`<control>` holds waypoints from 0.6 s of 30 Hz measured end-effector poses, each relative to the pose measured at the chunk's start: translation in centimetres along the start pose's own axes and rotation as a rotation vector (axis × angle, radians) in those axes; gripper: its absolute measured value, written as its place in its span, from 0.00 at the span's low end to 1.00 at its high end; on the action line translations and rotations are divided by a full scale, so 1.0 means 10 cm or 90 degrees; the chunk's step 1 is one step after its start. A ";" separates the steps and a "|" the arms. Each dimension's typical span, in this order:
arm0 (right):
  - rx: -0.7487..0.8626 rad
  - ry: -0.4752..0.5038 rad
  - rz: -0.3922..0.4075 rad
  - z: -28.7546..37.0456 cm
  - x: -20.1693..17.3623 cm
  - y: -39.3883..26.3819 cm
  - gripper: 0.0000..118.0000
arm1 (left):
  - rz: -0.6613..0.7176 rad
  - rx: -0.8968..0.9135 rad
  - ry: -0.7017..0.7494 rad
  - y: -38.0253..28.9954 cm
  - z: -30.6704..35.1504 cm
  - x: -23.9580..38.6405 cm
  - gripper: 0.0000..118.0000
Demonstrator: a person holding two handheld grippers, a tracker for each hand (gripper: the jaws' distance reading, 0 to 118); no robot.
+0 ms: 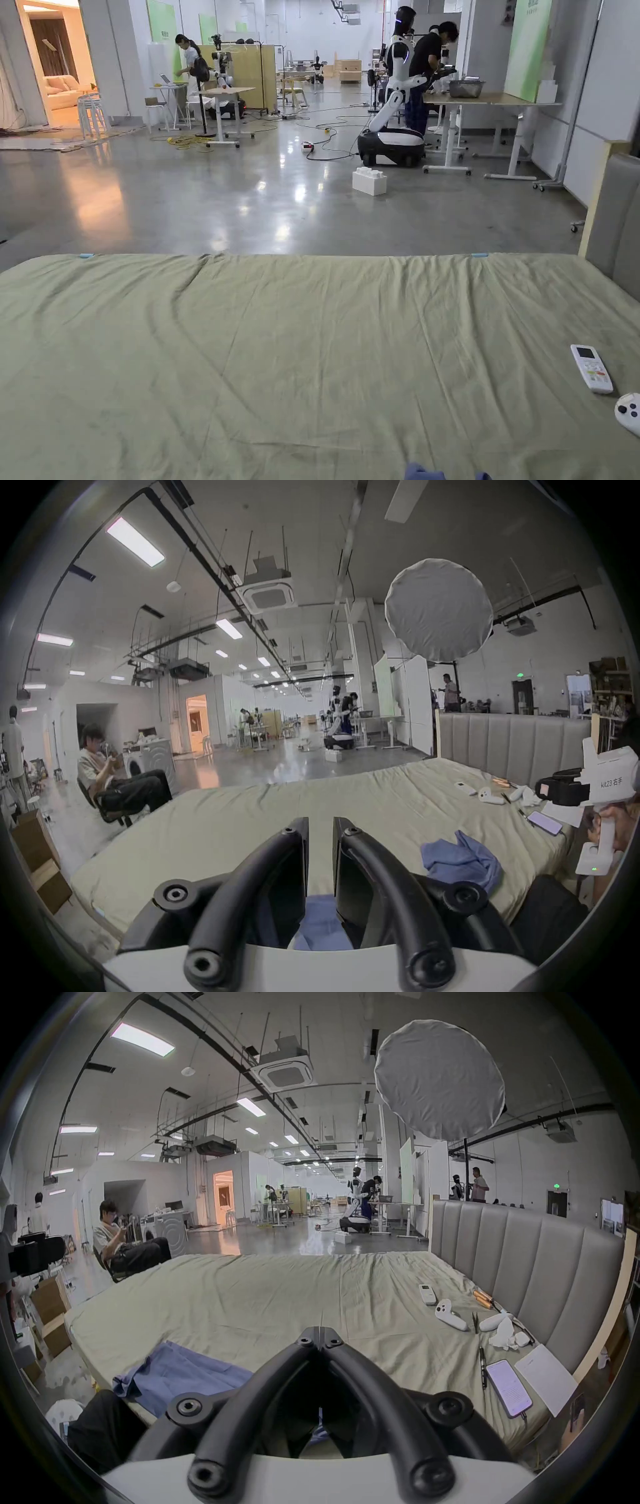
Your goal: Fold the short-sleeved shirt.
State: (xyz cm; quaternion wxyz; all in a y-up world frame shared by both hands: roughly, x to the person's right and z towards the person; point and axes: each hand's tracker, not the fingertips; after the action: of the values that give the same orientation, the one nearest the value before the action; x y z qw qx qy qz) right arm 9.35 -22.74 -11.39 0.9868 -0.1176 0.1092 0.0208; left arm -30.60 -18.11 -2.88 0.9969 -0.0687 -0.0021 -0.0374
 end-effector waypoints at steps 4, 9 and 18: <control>-0.008 0.000 -0.009 0.04 0.03 -0.02 0.01 | 0.018 -0.005 0.008 -0.06 -0.05 -0.01 0.00; -0.018 -0.009 -0.016 0.01 0.06 -0.04 0.01 | 0.024 -0.018 0.006 -0.05 -0.20 -0.08 0.00; -0.068 -0.005 -0.061 -0.07 0.11 -0.22 0.01 | 0.115 -0.169 -0.040 -0.40 -0.94 -0.61 0.00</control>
State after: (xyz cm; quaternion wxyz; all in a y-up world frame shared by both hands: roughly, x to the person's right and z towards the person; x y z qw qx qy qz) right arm 10.41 -25.06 -11.82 0.9795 -0.1749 0.0982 -0.0202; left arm -37.04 -22.91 -11.70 0.9778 -0.2010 -0.0220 0.0545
